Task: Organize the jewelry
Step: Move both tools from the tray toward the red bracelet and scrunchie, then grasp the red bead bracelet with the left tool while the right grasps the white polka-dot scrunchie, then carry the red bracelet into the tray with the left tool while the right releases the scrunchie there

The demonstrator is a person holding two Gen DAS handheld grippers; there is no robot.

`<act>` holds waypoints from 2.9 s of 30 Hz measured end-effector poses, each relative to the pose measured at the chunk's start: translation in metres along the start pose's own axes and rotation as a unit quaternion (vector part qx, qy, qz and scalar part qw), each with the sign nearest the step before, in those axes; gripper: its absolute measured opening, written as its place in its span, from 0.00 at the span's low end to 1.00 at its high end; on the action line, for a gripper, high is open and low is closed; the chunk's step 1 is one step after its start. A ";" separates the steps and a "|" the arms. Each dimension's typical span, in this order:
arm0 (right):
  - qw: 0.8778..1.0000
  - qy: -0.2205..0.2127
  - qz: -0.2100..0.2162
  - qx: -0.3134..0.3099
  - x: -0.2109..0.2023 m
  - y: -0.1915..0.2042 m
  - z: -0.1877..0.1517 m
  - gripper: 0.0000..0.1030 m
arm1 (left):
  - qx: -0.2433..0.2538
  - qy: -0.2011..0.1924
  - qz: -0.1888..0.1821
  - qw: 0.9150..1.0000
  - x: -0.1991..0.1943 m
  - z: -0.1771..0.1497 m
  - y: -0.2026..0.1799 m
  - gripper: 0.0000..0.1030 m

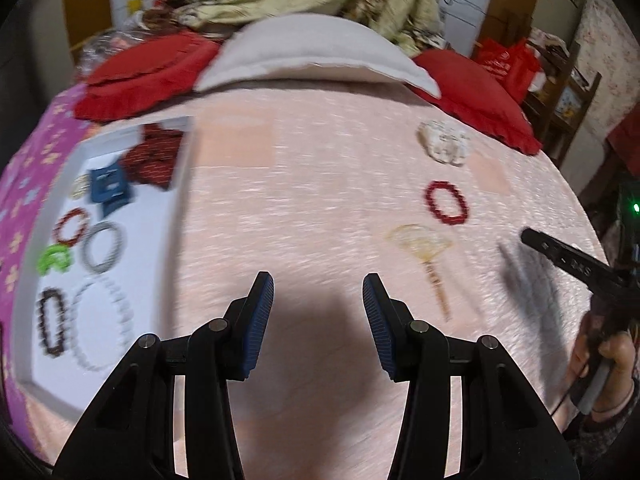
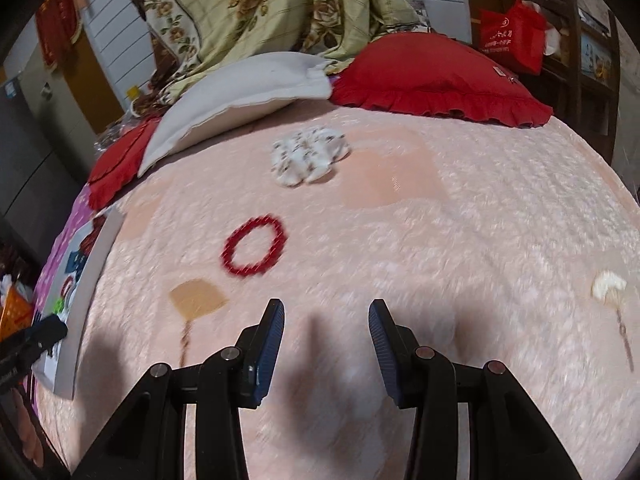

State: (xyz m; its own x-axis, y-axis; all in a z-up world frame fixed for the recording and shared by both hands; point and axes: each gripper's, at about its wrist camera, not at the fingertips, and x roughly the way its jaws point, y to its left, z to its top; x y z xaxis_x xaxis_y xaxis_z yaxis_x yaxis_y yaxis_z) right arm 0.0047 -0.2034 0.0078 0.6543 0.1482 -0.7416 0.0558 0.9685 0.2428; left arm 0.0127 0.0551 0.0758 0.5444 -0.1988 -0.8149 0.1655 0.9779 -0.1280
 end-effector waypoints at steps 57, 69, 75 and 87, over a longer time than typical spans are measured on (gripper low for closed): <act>0.998 0.001 0.067 0.022 0.068 -0.003 0.097 0.09 | 0.020 0.009 -0.112 0.993 0.055 0.040 -0.085 0.08; 0.996 -0.034 0.085 -0.005 -0.015 0.032 0.028 0.09 | 0.018 -0.017 -0.098 0.995 -0.018 0.009 -0.058 0.07; 0.994 -0.044 0.101 -0.026 -0.049 0.063 -0.006 0.09 | 0.005 -0.030 -0.095 0.995 -0.059 -0.007 -0.036 0.07; 0.987 -0.065 0.124 -0.077 -0.102 0.124 -0.044 0.09 | -0.016 -0.065 -0.059 0.996 -0.113 -0.042 -0.003 0.07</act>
State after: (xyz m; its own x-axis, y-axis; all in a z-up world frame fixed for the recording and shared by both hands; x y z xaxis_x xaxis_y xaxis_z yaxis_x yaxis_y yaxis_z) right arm -0.0883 -0.0892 0.0856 0.7258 0.3666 -0.5820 -0.2259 0.9263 0.3016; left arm -0.0842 0.0773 0.1449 0.6243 -0.3173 -0.7138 0.2099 0.9483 -0.2379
